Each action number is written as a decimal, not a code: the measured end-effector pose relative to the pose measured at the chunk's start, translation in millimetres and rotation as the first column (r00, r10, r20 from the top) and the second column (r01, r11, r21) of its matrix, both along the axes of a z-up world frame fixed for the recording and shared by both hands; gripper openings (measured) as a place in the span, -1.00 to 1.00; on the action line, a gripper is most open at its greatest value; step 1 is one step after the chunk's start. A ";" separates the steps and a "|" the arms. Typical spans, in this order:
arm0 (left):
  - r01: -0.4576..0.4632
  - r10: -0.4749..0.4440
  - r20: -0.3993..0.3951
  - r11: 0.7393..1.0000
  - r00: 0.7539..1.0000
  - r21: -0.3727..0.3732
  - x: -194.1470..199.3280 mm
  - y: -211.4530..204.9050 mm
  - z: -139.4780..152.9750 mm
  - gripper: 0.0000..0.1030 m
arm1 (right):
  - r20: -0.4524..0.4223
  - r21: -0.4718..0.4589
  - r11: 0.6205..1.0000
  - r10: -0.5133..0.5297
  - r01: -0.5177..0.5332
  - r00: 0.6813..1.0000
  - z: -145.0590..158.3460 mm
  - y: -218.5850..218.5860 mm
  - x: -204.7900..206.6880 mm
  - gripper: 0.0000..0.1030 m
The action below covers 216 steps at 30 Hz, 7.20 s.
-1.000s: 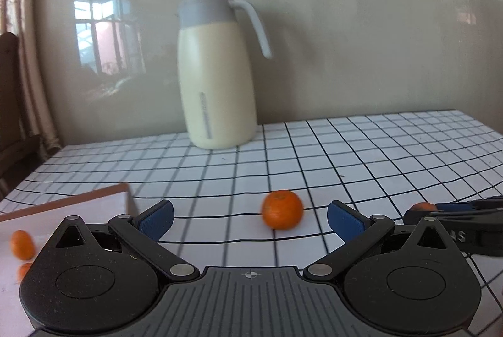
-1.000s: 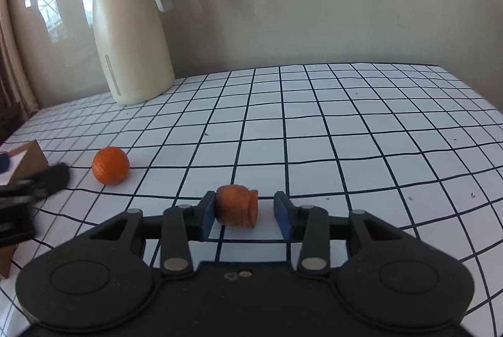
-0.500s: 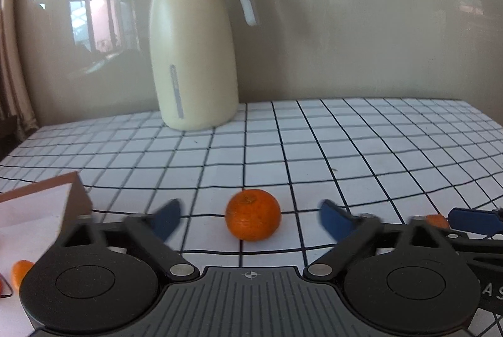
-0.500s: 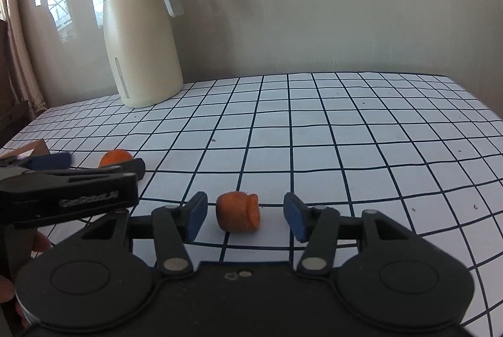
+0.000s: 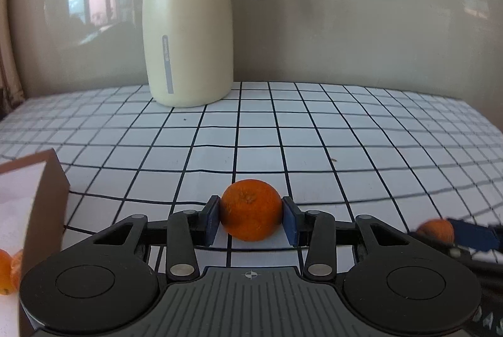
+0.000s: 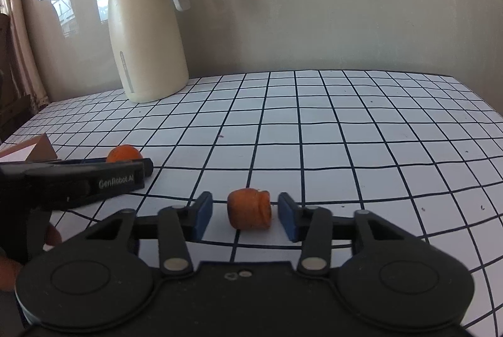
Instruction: Organize fruits
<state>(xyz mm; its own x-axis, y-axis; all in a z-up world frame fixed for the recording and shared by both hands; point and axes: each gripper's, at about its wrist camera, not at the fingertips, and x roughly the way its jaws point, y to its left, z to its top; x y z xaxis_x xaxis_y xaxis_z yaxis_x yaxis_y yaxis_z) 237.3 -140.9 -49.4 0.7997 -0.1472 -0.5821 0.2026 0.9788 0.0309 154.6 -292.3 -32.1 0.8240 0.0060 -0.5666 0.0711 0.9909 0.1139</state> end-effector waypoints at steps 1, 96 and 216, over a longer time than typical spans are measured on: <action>0.007 -0.007 0.000 1.000 1.000 0.005 -2.7 -0.4 0.7 -0.20 | -0.003 0.005 1.000 -0.001 0.001 1.000 -0.2 -0.8 0.6 -0.43; -0.400 0.409 0.232 0.912 0.883 -0.088 -158.0 251.4 63.6 -0.21 | 0.290 0.009 0.872 0.466 -0.490 0.836 54.1 211.3 -43.6 -0.58; -0.463 0.456 0.251 0.886 0.854 -0.032 -392.5 228.0 155.2 1.00 | 0.325 -0.040 0.932 0.352 -0.359 0.878 143.3 181.6 -254.4 0.88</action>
<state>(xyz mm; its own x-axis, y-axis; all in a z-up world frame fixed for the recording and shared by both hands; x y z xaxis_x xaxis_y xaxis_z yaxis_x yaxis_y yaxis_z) -155.3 87.1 105.7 0.8890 0.2856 -0.3578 -0.2876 0.9565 0.0490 -99.8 -110.7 111.2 0.9009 0.3419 -0.2674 -0.3297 0.9397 0.0908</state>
